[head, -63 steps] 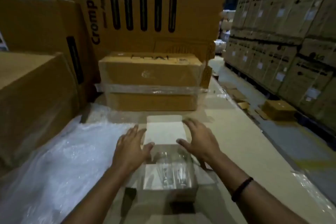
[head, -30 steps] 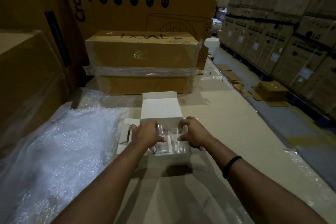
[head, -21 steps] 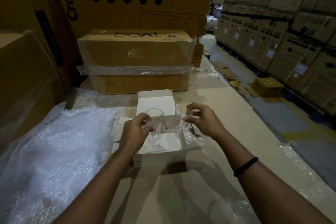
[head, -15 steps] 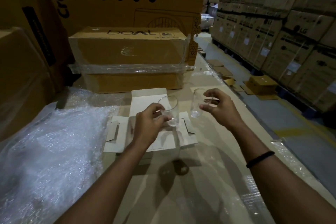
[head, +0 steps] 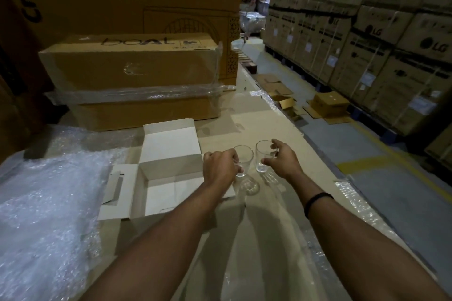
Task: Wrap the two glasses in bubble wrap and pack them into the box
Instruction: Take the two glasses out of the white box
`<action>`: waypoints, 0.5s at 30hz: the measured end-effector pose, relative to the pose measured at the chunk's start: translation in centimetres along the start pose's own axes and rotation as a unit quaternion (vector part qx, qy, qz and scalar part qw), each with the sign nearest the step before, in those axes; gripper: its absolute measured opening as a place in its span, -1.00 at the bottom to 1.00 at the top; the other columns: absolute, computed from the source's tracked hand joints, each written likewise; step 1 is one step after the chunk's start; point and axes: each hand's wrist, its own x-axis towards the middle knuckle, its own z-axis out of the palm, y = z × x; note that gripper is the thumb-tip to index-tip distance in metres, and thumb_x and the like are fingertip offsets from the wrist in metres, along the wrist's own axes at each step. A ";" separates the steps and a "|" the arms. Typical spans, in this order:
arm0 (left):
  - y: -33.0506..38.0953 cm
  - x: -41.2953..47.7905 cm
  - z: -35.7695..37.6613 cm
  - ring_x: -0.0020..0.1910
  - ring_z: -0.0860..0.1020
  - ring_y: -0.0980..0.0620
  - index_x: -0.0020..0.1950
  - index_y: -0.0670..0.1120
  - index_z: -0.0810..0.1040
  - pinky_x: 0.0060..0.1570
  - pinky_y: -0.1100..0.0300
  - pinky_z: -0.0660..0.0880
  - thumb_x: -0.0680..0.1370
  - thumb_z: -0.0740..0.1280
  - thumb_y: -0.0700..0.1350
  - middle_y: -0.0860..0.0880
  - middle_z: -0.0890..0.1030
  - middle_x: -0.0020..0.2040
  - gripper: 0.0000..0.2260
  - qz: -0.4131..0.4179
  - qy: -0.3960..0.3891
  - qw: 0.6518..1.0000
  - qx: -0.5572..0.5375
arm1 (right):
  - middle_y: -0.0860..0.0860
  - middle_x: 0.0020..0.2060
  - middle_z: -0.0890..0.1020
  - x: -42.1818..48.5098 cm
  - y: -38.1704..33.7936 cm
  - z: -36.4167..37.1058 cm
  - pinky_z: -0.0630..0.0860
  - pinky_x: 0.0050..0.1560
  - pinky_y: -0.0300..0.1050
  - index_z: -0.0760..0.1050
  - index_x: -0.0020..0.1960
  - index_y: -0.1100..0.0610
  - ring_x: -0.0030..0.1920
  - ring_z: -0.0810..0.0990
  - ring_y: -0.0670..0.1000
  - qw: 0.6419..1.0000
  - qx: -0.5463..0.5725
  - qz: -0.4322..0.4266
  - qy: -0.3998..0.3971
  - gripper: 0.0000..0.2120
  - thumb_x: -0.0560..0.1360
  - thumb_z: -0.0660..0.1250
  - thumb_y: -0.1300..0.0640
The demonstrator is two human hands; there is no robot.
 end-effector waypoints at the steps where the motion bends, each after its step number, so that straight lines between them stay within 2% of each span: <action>1: -0.1 0.1 0.2 0.04 0.51 -0.03 0.02 0.05 0.61 -0.01 0.12 0.29 0.43 0.50 0.06 0.02 0.67 -0.05 -0.78 -0.001 -0.004 1.000 0.008 | 0.12 0.29 0.52 0.1 0.2 0.1 0.45 0.15 -0.10 0.29 0.49 0.19 0.22 0.53 0.11 1.000 0.003 -0.001 -0.002 -0.21 0.35 0.56 0.22; 5: -0.7 0.5 0.6 0.13 0.52 -0.07 0.13 0.04 0.58 0.12 0.08 0.30 0.45 0.48 0.07 -0.04 0.65 0.06 -0.70 0.002 -0.021 0.999 0.029 | 0.12 0.29 0.52 0.4 0.6 0.3 0.44 0.13 -0.12 0.31 0.48 0.15 0.20 0.53 0.10 1.000 0.007 -0.005 -0.011 -0.22 0.34 0.57 0.20; 8: -1.0 0.3 -0.4 0.31 0.42 -0.13 0.39 0.10 0.43 0.26 0.00 0.35 0.44 0.50 0.06 -0.06 0.55 0.30 -0.45 0.002 -0.060 0.998 -0.032 | 0.14 0.41 0.41 0.2 0.0 -0.5 0.38 0.30 -0.06 0.22 0.53 0.14 0.36 0.42 0.12 0.999 -0.033 -0.003 -0.042 -0.15 0.35 0.57 0.15; 9: -1.3 0.2 -1.1 0.38 0.36 -0.14 0.45 0.13 0.36 0.31 -0.04 0.36 0.44 0.50 0.06 -0.05 0.47 0.39 -0.38 0.002 -0.065 0.996 -0.068 | 0.13 0.44 0.36 -0.1 -0.6 -1.0 0.33 0.36 -0.05 0.20 0.54 0.13 0.41 0.36 0.12 0.998 -0.055 -0.013 -0.028 -0.15 0.37 0.56 0.12; 11: -2.6 -0.4 -3.2 0.44 0.31 -0.12 0.46 0.13 0.34 0.37 -0.13 0.34 0.48 0.46 0.06 -0.03 0.39 0.47 -0.42 0.006 -0.037 0.992 -0.123 | 0.11 0.43 0.36 -1.7 -2.4 -1.8 0.28 0.37 -0.10 0.26 0.51 0.13 0.42 0.34 0.09 0.993 -0.067 -0.083 0.058 -0.28 0.44 0.50 0.09; 13: -5.3 -2.0 -5.9 0.43 0.35 -0.09 0.38 0.06 0.47 0.38 -0.15 0.33 0.52 0.42 0.04 -0.03 0.44 0.43 -0.57 0.005 0.027 0.991 -0.134 | 0.11 0.33 0.47 -4.7 -4.9 -1.4 0.34 0.34 -0.09 0.41 0.41 0.14 0.34 0.41 0.07 0.970 -0.035 -0.206 0.127 -0.46 0.48 0.45 0.08; 14: -7.0 -3.3 -7.3 0.43 0.35 -0.07 0.32 0.02 0.53 0.40 -0.14 0.30 0.53 0.41 0.04 -0.03 0.48 0.40 -0.63 0.003 0.058 0.992 -0.112 | 0.10 0.31 0.48 -6.6 -6.0 -0.5 0.38 0.34 -0.04 0.44 0.37 0.13 0.31 0.43 0.06 0.961 -0.033 -0.253 0.109 -0.51 0.49 0.44 0.06; 15: -9.0 -4.9 -8.4 0.42 0.36 -0.06 0.27 0.00 0.58 0.42 -0.12 0.26 0.52 0.40 0.07 -0.03 0.51 0.38 -0.66 0.001 0.083 0.994 -0.077 | 0.07 0.34 0.46 -8.5 -7.1 0.8 0.40 0.33 0.00 0.45 0.37 0.09 0.32 0.42 0.04 0.957 -0.048 -0.280 0.057 -0.53 0.50 0.42 0.02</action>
